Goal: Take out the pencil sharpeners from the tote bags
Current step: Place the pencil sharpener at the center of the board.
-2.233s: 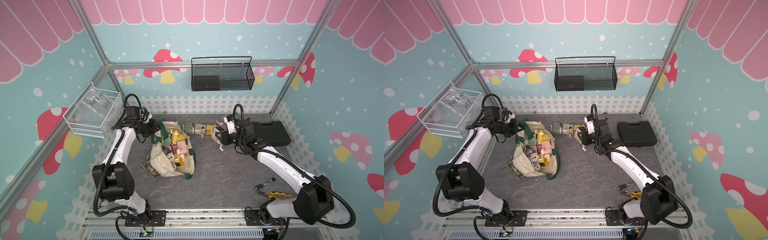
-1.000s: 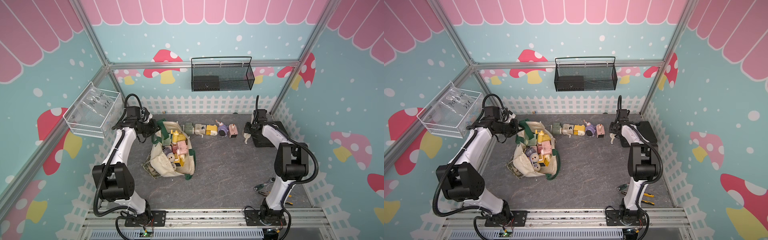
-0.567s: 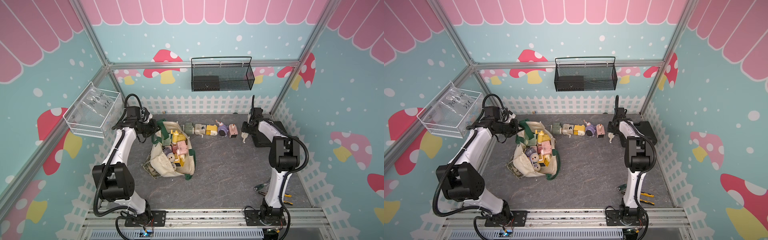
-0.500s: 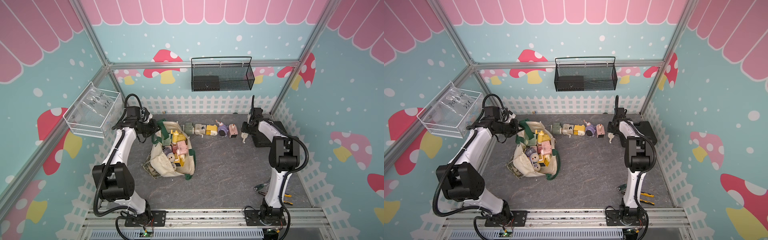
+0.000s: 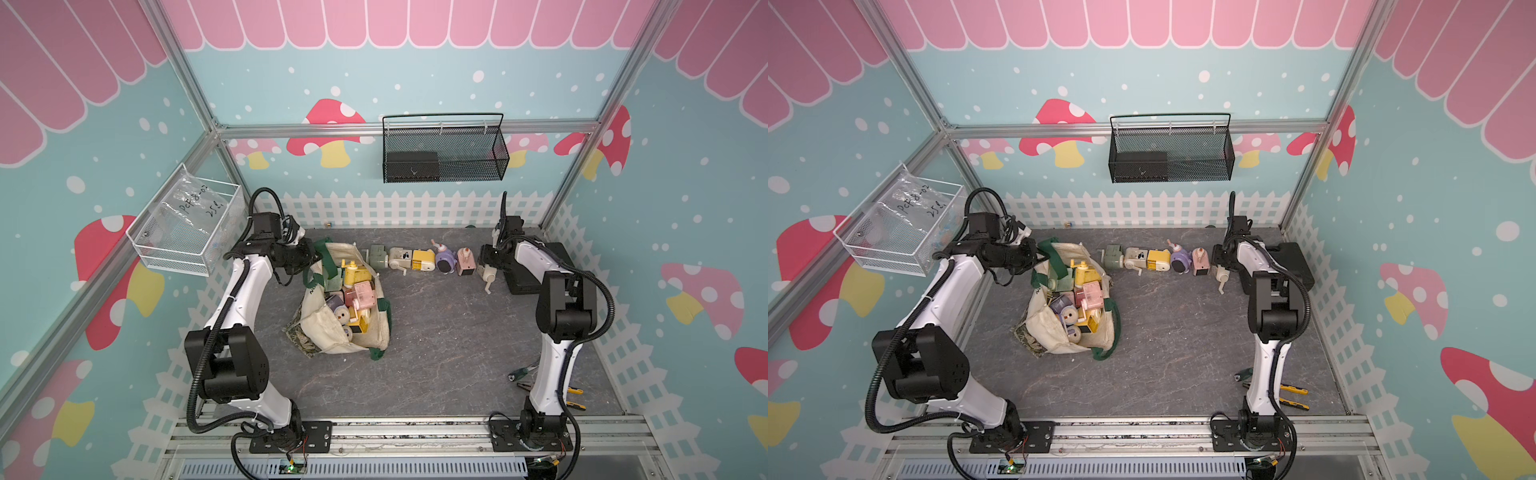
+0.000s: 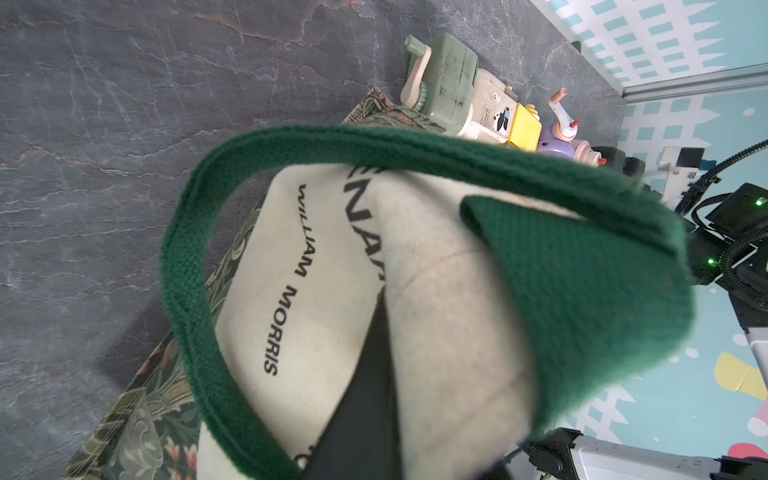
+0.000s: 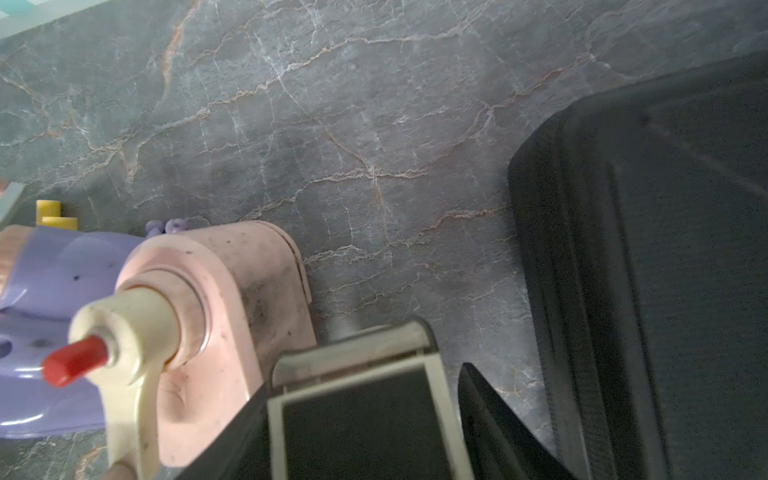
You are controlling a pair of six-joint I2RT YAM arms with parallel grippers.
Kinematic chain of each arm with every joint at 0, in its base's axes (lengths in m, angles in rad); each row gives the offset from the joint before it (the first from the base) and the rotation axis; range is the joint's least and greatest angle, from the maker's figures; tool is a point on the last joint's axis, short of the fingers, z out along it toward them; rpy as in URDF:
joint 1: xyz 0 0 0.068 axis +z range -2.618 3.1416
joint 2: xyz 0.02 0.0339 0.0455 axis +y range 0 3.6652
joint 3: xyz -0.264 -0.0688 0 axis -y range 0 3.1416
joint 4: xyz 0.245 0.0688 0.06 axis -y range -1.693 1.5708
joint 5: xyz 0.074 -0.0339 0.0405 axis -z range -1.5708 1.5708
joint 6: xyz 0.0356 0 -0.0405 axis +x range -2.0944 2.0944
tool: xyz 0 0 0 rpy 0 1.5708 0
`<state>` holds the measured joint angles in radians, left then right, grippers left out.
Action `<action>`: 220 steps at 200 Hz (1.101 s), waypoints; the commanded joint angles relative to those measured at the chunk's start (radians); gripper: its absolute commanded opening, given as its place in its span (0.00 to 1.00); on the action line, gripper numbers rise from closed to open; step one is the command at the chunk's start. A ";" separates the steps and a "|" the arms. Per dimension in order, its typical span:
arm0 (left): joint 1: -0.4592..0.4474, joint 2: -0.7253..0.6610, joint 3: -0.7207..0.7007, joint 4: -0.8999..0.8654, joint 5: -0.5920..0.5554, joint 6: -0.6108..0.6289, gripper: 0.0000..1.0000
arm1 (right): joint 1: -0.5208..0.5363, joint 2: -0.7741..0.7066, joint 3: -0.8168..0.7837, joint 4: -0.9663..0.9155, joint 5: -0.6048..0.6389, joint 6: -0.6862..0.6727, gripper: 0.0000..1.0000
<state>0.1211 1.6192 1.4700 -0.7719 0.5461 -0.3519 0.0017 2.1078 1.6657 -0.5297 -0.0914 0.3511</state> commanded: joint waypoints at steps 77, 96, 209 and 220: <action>-0.011 -0.021 0.014 0.065 0.040 0.007 0.00 | 0.006 0.004 0.058 -0.013 0.040 -0.017 0.67; -0.012 -0.021 0.014 0.065 0.040 0.009 0.00 | 0.006 0.009 0.065 -0.014 0.051 -0.020 0.67; -0.011 -0.022 0.015 0.066 0.043 0.008 0.00 | 0.006 -0.121 -0.124 0.060 0.057 -0.006 0.73; -0.011 -0.022 0.015 0.066 0.043 0.007 0.00 | 0.006 -0.157 -0.153 0.071 0.054 -0.003 0.73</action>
<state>0.1211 1.6192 1.4700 -0.7715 0.5461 -0.3519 0.0017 2.0418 1.5631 -0.4946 -0.0429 0.3405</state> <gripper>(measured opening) 0.045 0.727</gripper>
